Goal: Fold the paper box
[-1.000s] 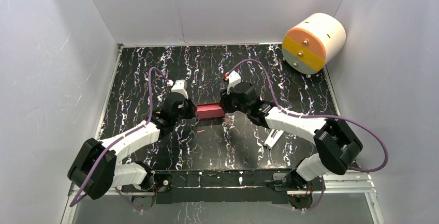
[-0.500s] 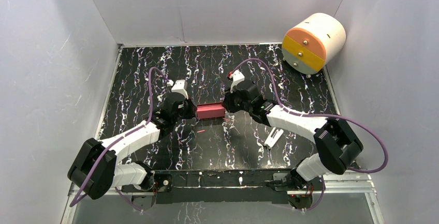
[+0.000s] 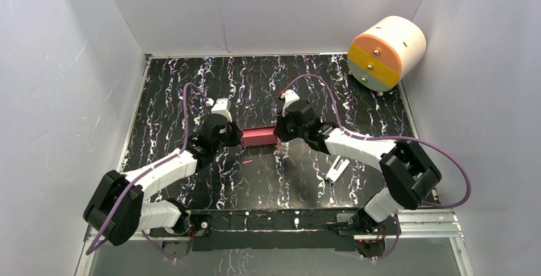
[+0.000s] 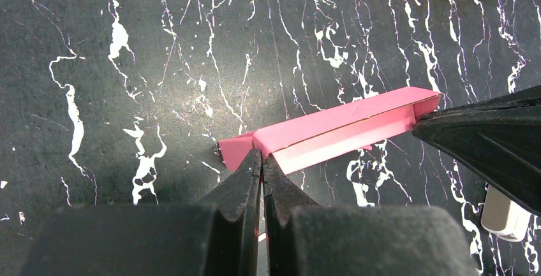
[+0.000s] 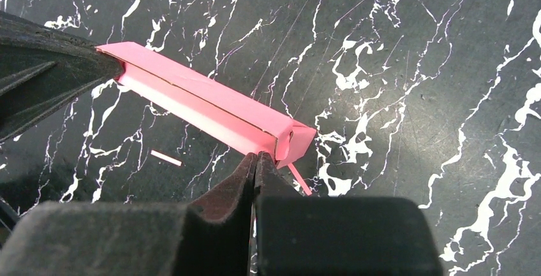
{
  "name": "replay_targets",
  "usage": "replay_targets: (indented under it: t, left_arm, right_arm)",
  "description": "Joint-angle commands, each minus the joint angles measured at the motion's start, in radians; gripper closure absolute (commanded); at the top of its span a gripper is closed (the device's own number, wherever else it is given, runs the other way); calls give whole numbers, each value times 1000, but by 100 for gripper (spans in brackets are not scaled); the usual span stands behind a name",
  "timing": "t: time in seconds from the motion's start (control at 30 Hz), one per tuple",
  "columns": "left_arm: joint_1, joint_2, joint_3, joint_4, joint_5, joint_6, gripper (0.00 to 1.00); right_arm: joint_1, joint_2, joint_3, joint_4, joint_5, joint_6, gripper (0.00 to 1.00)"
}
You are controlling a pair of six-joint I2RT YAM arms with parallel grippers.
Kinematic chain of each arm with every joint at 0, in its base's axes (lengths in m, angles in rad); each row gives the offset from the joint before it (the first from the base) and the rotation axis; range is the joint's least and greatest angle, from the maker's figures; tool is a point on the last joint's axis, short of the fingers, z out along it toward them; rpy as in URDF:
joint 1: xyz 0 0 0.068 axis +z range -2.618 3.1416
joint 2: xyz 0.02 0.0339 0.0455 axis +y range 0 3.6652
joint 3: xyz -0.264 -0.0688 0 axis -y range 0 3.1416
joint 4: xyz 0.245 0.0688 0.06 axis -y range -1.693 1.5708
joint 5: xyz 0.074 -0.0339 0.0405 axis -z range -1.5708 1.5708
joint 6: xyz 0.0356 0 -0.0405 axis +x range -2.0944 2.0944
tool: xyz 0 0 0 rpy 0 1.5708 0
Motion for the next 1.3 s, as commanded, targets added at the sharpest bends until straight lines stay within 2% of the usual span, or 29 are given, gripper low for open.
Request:
replay_targets:
  t: [0.0, 0.27, 0.6, 0.87, 1.1, 1.27]
  left_arm:
    - [-12, 3, -21, -109, -10, 14, 100]
    - [-12, 0, -19, -114, -15, 14, 100]
    - [-12, -4, -20, -118, -17, 14, 100]
    - [-12, -3, -17, -118, -14, 13, 100]
    - [-13, 0, -18, -120, -15, 18, 100]
    - [-24, 6, -11, -124, -28, 29, 100]
  right_arm:
    - [-1, -48, 68, -15, -6, -2, 87]
    - [0, -74, 136, -156, 107, -27, 72]
    - [1, -5, 161, -171, 68, -13, 70]
    - [2, 32, 171, -147, 36, -5, 76]
    - [2, 26, 202, -164, 15, 5, 99]
    - [0, 25, 230, -193, 3, 53, 100]
